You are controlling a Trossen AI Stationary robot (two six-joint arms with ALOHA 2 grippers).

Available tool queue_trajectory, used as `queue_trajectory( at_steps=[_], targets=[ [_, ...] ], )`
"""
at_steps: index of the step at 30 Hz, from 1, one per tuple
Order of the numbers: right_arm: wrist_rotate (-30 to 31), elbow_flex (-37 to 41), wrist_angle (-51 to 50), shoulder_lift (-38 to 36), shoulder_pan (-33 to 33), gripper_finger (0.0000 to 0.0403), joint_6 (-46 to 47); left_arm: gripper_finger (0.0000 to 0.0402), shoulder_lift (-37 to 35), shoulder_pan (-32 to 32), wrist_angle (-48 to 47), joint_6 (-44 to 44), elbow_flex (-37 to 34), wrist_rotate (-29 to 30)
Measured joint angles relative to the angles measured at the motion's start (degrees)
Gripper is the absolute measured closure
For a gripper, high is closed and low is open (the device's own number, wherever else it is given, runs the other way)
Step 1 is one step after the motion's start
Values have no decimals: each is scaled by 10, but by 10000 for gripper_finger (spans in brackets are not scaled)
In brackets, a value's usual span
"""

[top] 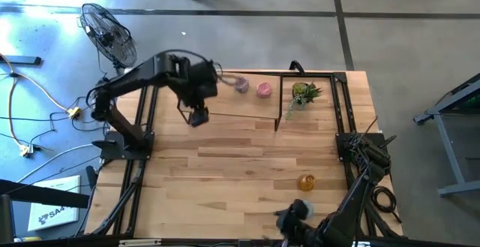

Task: Pick & Place candle stick holders
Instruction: Put the blue scented candle on the shelf

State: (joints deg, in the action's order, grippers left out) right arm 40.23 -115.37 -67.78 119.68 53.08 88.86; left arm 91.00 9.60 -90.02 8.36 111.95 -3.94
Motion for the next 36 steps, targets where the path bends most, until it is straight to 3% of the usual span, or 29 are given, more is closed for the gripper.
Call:
queue_trajectory(
  at_steps=[5, 12, 16, 21, 27, 36],
  targets=[
    [-167, 0, -121, -1, 0, 15, 235, 149, 0, -74, 0, 15, 0, 48],
    [-336, -1, -113, -4, 1, 15, 378, 149, 0, -142, 0, 41, 0, 105],
    [-414, -1, -169, -4, 0, 15, 401, 149, 0, -164, 0, 59, 0, 110],
    [-447, -1, -196, -5, -18, 15, 362, 149, 0, -180, 0, 70, -1, 112],
    [-426, -1, -203, -5, -45, 15, 256, 149, 0, -179, 0, 70, -1, 126],
    [-435, 40, -220, -12, -63, 15, 189, 149, 0, -179, 0, 68, -1, 139]
  ],
)
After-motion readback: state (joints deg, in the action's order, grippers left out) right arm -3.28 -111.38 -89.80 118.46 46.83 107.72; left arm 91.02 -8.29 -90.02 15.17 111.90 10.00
